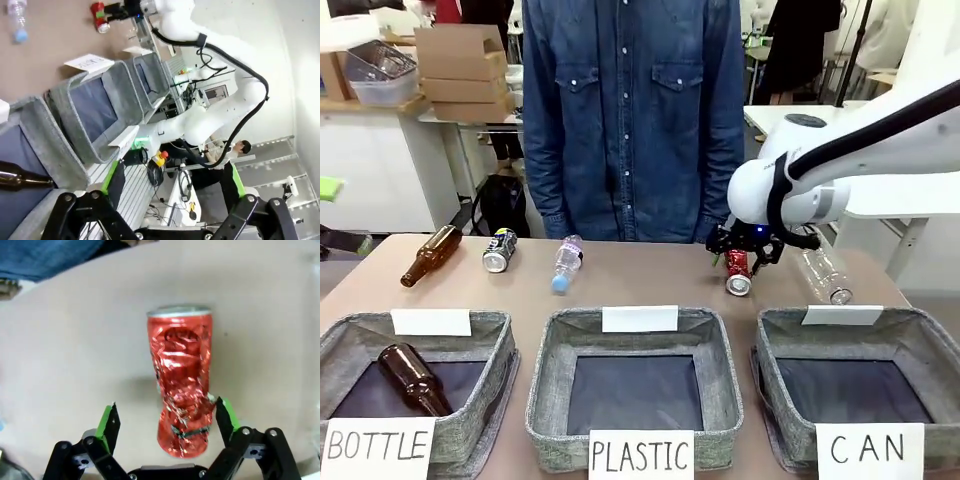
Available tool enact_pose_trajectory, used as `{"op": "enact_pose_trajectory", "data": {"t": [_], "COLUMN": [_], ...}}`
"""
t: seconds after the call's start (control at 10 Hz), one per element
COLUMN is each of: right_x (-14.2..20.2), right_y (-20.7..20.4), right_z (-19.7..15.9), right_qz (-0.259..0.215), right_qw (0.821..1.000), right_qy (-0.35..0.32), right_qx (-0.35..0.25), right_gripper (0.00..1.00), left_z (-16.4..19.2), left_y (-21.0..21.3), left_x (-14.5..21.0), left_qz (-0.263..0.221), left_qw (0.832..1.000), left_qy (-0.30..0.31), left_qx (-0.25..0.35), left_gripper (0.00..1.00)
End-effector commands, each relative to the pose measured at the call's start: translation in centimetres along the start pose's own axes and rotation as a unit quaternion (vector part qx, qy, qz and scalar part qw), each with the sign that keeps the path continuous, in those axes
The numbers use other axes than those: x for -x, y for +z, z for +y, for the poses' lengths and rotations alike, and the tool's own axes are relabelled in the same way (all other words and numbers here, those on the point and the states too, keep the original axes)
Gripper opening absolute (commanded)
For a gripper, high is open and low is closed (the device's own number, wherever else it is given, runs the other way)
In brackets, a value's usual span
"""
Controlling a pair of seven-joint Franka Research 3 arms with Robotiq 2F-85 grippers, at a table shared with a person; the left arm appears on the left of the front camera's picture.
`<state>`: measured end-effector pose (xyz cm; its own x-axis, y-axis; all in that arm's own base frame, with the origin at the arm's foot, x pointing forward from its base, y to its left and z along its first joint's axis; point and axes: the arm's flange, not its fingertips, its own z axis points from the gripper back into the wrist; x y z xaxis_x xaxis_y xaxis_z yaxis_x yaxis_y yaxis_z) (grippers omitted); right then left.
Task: Sort the can waste into the basket.
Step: Pick up the can waste from the table and place it in the right Fabric basket.
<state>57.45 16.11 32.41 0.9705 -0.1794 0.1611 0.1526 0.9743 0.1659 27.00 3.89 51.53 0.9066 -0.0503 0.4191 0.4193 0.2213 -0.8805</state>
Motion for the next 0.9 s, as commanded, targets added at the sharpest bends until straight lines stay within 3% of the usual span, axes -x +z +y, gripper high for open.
{"op": "enact_pose_trajectory", "data": {"t": [0.0, 0.1, 0.2, 0.3, 0.4, 0.5, 0.8], "right_x": [-0.8, -0.8, -0.7, -0.5, -0.4, -0.4, -0.4], "right_y": [-1.0, -1.6, -2.1, -2.3, -2.3, -2.4, -2.3], "right_z": [1.2, 1.3, 1.3, 1.2, 1.1, 1.0, 0.6], "right_qz": [-0.007, -0.004, 0.001, 0.006, 0.008, 0.011, 0.011], "right_qw": [0.999, 0.999, 0.998, 0.998, 0.998, 0.998, 0.997], "right_qy": [-0.007, -0.004, 0.000, 0.001, 0.000, -0.001, -0.004], "right_qx": [0.034, 0.052, 0.069, 0.065, 0.065, 0.067, 0.071], "right_gripper": [1.00, 1.00, 0.65, 0.40, 0.05, 0.00, 0.03], "left_z": [-1.7, -1.7, -1.7, -1.7, -1.7, -1.7, -1.7], "left_y": [2.5, 2.5, 2.5, 2.5, 2.5, 2.5, 2.5], "left_x": [-0.7, -0.7, -0.7, -0.7, -0.7, -0.7, -0.7], "left_qz": [-0.019, -0.019, -0.019, -0.019, -0.019, -0.019, -0.019], "left_qw": [1.000, 1.000, 1.000, 1.000, 1.000, 1.000, 1.000], "left_qy": [-0.019, -0.019, -0.019, -0.019, -0.019, -0.019, -0.019], "left_qx": [0.006, 0.006, 0.006, 0.006, 0.006, 0.006, 0.006], "left_gripper": [1.00, 1.00, 1.00, 1.00, 1.00, 1.00, 1.00]}}
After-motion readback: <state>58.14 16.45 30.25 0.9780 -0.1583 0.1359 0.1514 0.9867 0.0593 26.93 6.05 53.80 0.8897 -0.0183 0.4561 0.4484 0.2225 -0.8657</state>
